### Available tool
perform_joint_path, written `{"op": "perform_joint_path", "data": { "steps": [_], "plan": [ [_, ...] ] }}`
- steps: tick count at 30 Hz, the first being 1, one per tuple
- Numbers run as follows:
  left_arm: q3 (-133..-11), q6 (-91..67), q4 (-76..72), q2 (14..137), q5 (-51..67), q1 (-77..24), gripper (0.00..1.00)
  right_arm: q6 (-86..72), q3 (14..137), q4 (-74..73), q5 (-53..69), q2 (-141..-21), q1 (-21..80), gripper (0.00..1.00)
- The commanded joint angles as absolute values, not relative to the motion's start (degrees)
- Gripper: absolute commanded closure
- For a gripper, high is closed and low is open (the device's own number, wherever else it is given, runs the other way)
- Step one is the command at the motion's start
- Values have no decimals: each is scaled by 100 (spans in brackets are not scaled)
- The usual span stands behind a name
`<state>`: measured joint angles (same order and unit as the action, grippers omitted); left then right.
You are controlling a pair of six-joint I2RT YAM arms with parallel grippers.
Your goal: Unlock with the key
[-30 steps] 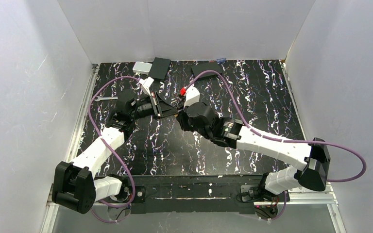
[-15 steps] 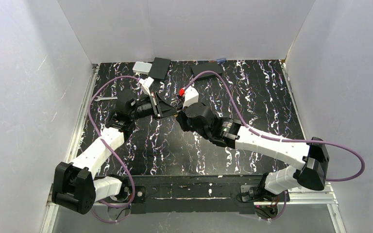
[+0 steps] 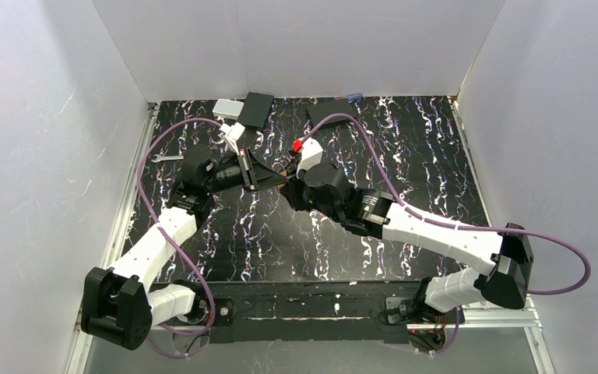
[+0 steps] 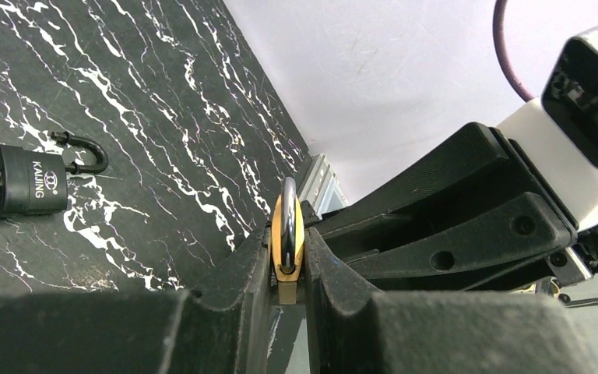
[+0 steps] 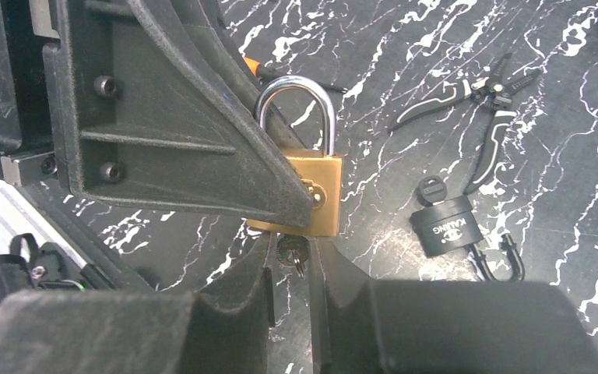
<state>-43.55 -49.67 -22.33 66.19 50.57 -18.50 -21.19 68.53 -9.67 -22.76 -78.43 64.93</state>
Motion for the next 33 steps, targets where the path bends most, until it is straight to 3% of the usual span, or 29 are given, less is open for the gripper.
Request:
{"op": "perform_joint_path", "data": {
  "steps": [1,9,21,26,30,33],
  "plan": [
    [-4427,-4774,-2365,6311,5715,-1922,100,-2385,6778,-90,-1999,-7577,6371,99],
    [-4473,-4729,-2370,6241,5877,-1925,100,-2798,6153,790,-1279,-7146,6025,99],
    [-4443,-4834,-2637,6230,6043,-1925,100,-3278,5601,1866,754,-6908,5127,99],
    [-4416,-4884,-2737,6244,6067,-1925,100,-3314,5726,1780,1168,-6954,4970,99],
    [-4395,-4887,-2758,6252,6030,-1926,100,-3129,5783,1544,1372,-6933,4949,53],
    [-4387,-4879,-2760,6234,6014,-1930,100,-2890,5782,1294,1557,-6839,4948,36]
  ]
}}
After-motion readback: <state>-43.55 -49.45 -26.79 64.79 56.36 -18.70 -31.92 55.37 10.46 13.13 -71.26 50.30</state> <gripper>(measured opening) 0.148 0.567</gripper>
